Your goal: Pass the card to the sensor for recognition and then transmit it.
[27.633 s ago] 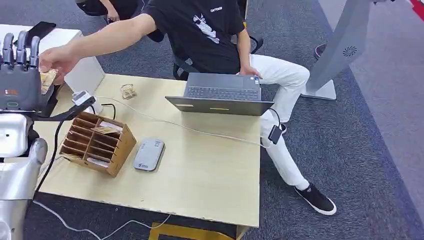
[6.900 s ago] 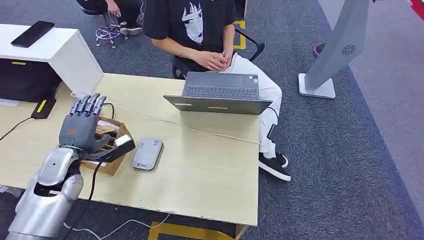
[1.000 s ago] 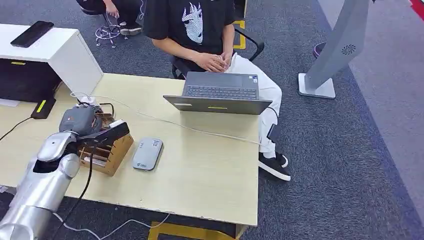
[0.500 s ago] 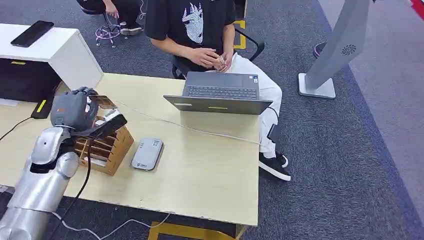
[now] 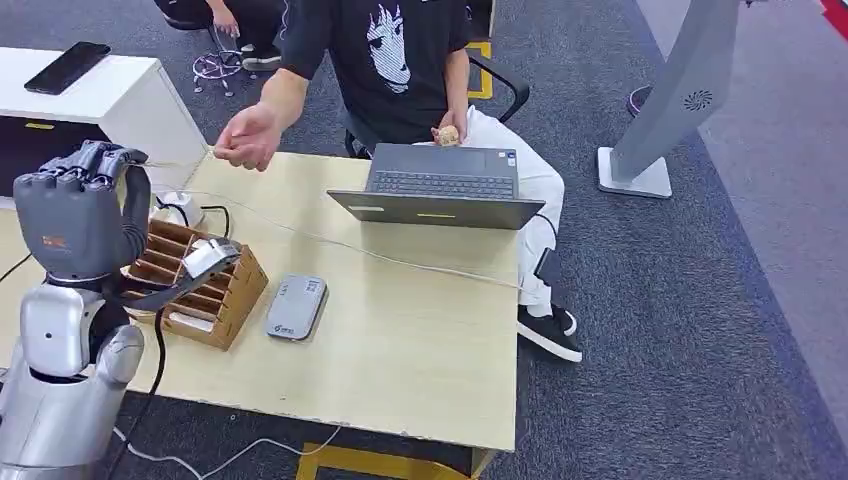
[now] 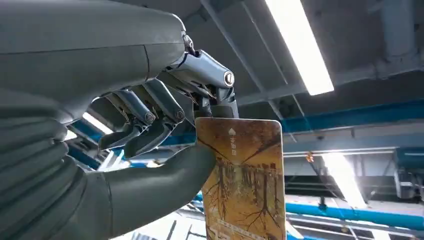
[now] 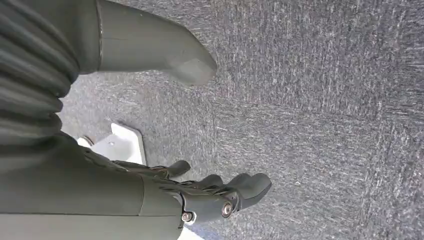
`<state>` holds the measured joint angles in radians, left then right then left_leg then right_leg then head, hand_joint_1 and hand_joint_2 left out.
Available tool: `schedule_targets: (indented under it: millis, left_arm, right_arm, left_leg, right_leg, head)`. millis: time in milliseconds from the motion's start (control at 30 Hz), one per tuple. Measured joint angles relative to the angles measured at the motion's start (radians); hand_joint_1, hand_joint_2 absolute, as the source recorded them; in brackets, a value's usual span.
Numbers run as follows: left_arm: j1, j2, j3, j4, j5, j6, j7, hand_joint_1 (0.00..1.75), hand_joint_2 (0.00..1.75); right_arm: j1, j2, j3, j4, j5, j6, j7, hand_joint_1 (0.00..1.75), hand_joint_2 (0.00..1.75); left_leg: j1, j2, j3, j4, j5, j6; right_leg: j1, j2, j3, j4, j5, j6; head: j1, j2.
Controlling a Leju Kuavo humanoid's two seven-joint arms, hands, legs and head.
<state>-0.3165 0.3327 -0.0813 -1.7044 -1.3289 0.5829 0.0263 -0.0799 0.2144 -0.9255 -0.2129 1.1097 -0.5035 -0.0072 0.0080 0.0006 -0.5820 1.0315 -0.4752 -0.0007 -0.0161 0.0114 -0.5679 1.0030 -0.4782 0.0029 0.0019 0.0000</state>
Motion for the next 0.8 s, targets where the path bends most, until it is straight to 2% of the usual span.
schedule_targets:
  millis: [133, 300, 567, 800]
  left_arm:
    - [-0.012, -0.003, 0.023, 0.025, -0.057, -0.001, 0.031, 1.75, 1.75]
    - [-0.062, 0.02, 0.07, 0.156, -0.077, 0.012, 0.051, 1.75, 1.75]
    - [-0.152, 0.032, 0.185, 0.459, 0.045, 0.035, 0.047, 1.75, 1.75]
    - [-0.172, 0.03, 0.226, 0.599, 0.094, 0.045, 0.024, 1.75, 1.75]
  right_arm:
    - [0.0, 0.001, 0.0, 0.0, 0.0, 0.0, 0.0, 0.0, 1.75]
    - [0.0, 0.001, 0.0, 0.0, 0.016, 0.0, 0.007, 0.0, 1.75]
    - [-0.003, 0.001, 0.0, 0.0, 0.019, 0.0, 0.012, 0.0, 1.75]
    - [-0.003, 0.001, 0.0, 0.0, 0.019, -0.002, 0.012, 0.0, 1.75]
  left_leg:
    - [0.0, 0.0, 0.0, 0.0, 0.0, 0.0]
    - [0.0, 0.0, 0.0, 0.0, 0.0, 0.0]
    - [0.0, 0.0, 0.0, 0.0, 0.0, 0.0]
    - [0.0, 0.0, 0.0, 0.0, 0.0, 0.0]
  right_leg:
    - [0.0, 0.0, 0.0, 0.0, 0.0, 0.0]
    - [0.0, 0.0, 0.0, 0.0, 0.0, 0.0]
    - [0.0, 0.0, 0.0, 0.0, 0.0, -0.001]
    - [0.0, 0.0, 0.0, 0.0, 0.0, -0.001]
  head:
    - [0.0, 0.0]
    - [0.0, 0.0]
    - [0.0, 0.0]
    - [0.0, 0.0]
